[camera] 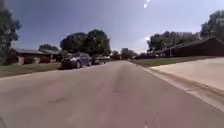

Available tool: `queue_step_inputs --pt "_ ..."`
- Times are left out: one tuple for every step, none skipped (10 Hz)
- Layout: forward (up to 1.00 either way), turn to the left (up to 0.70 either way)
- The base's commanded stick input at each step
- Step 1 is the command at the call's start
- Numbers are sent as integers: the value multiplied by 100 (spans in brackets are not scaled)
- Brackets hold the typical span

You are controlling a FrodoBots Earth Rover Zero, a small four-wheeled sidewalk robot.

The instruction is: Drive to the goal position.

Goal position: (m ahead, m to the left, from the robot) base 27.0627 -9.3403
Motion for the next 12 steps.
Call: queue_step_inputs --pt "70 0" --pt "70 0" --pt "70 -7" --pt "70 -35" --pt "70 -35" --pt "70 0" --pt "70 0" --pt "70 0" --pt "70 0" --pt "70 0" --pt "70 0" --pt "70 0"
